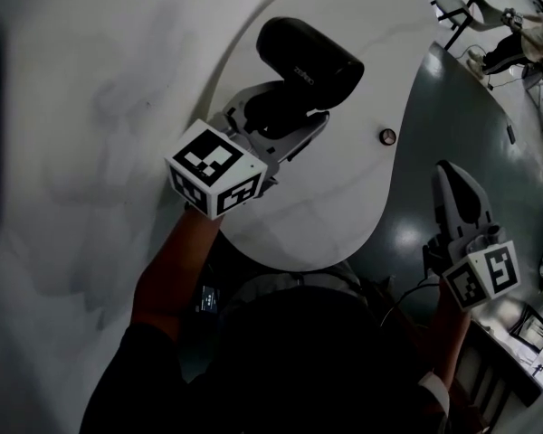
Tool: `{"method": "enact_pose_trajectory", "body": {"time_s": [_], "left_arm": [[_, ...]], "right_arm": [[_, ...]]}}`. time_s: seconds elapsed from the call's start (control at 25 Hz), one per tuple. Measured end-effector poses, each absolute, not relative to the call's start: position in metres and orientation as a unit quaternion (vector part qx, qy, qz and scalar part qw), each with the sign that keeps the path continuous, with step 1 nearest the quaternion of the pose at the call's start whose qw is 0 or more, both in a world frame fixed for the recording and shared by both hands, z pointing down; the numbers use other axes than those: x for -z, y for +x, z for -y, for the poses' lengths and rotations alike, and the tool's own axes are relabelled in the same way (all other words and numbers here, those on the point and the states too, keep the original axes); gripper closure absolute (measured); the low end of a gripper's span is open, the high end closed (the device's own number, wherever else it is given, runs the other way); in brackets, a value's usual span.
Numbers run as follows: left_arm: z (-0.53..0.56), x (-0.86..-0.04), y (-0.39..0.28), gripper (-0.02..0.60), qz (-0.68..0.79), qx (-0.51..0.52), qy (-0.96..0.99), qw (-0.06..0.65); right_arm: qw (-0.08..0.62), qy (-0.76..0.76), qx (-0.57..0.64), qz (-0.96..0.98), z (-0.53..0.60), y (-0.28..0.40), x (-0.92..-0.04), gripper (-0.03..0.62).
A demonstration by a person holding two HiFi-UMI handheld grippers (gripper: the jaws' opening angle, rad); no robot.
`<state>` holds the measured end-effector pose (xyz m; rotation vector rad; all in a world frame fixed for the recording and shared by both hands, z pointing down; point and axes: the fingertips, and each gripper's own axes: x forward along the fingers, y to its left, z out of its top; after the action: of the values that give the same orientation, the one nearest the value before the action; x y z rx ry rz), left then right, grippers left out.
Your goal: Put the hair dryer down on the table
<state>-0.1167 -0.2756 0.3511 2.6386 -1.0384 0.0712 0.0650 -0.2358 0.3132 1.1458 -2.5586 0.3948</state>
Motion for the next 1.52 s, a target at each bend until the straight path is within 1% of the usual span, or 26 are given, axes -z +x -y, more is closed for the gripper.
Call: {"method": "enact_pose_trajectory", "body": {"time_s": [0.36, 0.6, 0.84, 1.04, 1.28, 1.52], "left_arm": [[0.317, -0.408, -0.102, 0.368, 0.374, -0.046, 0.907, 0.190], [0.319, -0.427, -0.077, 0.368, 0.384, -0.073, 0.897, 0.207], [0.340, -0.491, -0.061, 0.368, 0.388, -0.091, 0.887, 0.232], [0.344, -0.494, -0.053, 0.368, 0.393, -0.116, 0.879, 0.245], [0.336, -0.573, -0.038, 0.368, 0.390, -0.136, 0.869, 0.270], [0.342, -0.608, -0.029, 0.368, 0.385, -0.160, 0.862, 0.287]], "right_arm": [[0.166, 0.398, -0.159, 0.888, 0.265, 0.087, -0.348, 0.585], [0.169, 0.397, -0.172, 0.886, 0.257, 0.117, -0.346, 0.585], [0.179, 0.402, -0.184, 0.879, 0.264, 0.136, -0.387, 0.585], [0.180, 0.400, -0.201, 0.876, 0.260, 0.148, -0.376, 0.584], [0.192, 0.399, -0.213, 0.871, 0.248, 0.161, -0.429, 0.584], [0.197, 0.400, -0.225, 0.866, 0.250, 0.169, -0.444, 0.585]]}}
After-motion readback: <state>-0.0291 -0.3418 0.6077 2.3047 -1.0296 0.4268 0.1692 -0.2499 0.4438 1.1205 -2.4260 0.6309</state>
